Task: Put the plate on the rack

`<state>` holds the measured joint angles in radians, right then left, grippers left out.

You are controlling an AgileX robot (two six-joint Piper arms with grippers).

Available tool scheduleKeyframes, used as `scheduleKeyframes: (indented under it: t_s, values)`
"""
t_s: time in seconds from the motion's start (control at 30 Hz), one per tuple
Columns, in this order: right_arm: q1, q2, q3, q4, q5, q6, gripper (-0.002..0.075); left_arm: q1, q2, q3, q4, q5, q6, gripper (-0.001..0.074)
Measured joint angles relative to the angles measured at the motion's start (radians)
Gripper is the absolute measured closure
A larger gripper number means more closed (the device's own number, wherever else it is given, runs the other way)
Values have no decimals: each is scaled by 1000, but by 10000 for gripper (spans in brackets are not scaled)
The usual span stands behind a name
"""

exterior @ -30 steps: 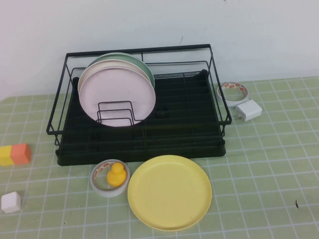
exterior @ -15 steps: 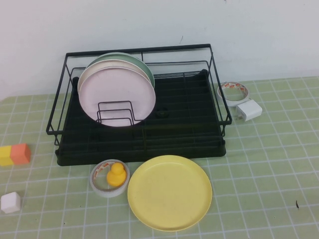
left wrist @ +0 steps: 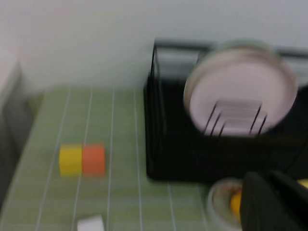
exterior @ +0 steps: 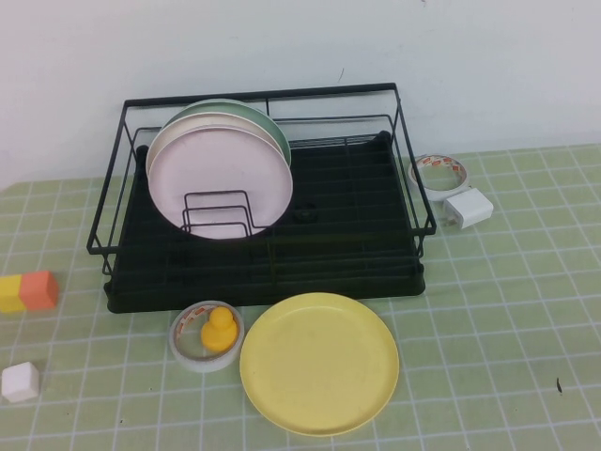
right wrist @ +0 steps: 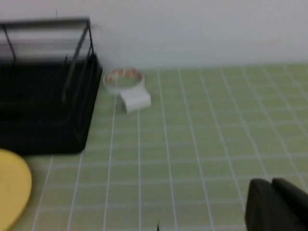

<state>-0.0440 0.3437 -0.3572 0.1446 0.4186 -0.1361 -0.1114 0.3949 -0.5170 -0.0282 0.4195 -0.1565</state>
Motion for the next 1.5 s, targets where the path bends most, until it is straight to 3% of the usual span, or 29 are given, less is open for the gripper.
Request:
scheduleKeyframes:
  t_s: [0.2,0.53,0.63,0.77,0.97,1.13,1.2,1.37,1.5]
  values:
    - [0,292,-83,179,73,-233,728,0,211,-3,-47,112,-13,736]
    - [10,826,-157,769,184,-735,728,0,394,-3,-190,228,-42,736]
    - [64,989,-162,949,110,-894,727,0,414,-3,-230,228,-45,736]
    - [208,1182,-209,1152,9,-1061,727,0,417,-3,-278,230,-30,736]
    - [375,1398,-362,1210,-21,-1121,727,0,417,-3,-291,236,-23,736]
    - [416,1518,-486,1201,-22,-1118,701,0,417,-3,-312,221,-23,736]
    - [416,1558,-522,1173,-24,-1085,650,0,417,-3,-314,218,-21,736]
    - [416,1622,-588,1104,-26,-1019,423,0,417,-3,-314,217,-14,736]
    - [416,1677,-628,1095,-7,-1013,369,0,417,-3,-314,215,-12,736]
